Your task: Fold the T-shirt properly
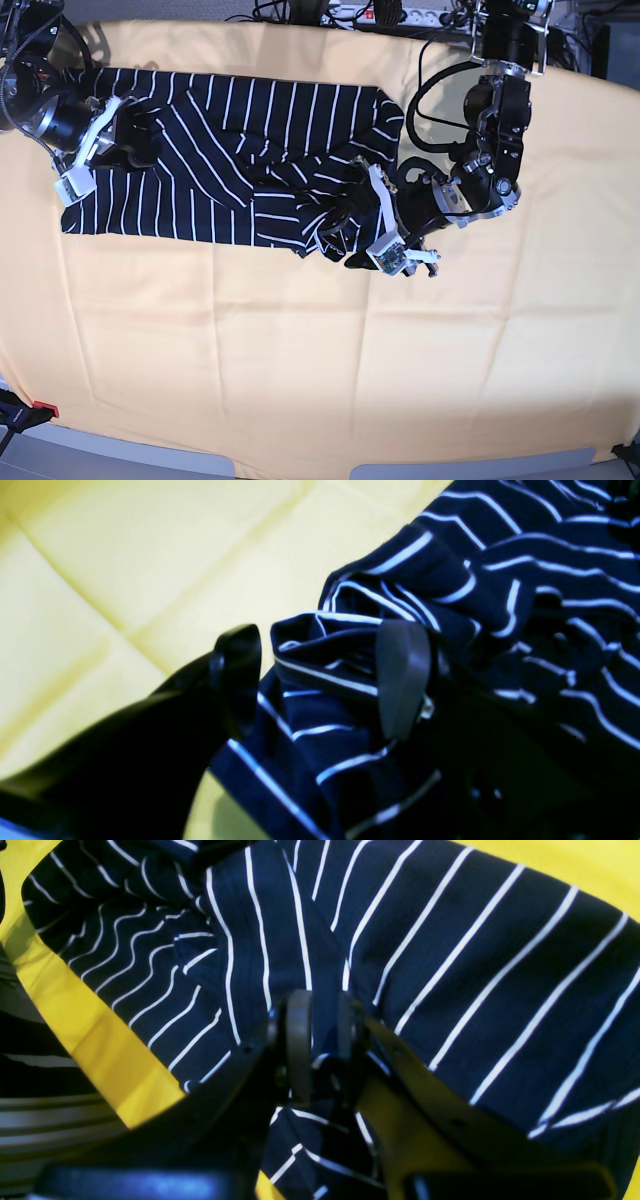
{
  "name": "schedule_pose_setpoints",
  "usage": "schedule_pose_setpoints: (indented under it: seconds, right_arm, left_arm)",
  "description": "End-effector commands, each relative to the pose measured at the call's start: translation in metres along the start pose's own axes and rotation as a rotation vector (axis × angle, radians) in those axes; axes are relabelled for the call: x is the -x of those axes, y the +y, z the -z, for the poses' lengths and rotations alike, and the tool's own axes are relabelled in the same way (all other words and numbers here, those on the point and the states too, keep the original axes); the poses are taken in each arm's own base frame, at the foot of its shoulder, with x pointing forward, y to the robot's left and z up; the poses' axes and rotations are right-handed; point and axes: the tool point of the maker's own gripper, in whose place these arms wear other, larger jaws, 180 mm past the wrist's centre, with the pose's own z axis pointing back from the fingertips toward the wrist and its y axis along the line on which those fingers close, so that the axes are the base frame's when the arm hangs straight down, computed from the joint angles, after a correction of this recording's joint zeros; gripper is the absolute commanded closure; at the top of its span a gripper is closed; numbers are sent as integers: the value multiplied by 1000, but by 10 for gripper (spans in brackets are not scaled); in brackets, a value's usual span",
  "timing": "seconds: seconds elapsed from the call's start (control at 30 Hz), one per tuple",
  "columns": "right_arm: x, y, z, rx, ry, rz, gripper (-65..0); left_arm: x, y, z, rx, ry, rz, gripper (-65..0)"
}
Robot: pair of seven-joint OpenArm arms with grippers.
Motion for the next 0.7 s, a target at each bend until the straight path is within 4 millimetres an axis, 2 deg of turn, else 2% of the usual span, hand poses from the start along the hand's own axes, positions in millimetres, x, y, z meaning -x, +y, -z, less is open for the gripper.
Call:
schedule_pose_setpoints:
  seconds: [0.0,0.1,0.33,0.57,0.67]
  right_arm:
    - [-13,1,-4,-3,-40,-25,-124]
    - [-13,1,-4,-3,-40,-25,-124]
    - [-13,1,-4,-3,-40,-25,-124]
    - [-13,1,-4,-3,-40,-25,-124]
    - [-13,1,-4,-3,-39,-25,-124]
  left_arm:
    - [-15,2,0,-2,-49,19,-260]
    - [-8,-1,4,6,-18,36,-3]
    - [-14,-8,5,23,-28,-7,0]
    - [-59,-60,-13,254,-146,-94,0]
    - [-67,-80,-22,347,-210,-192,0]
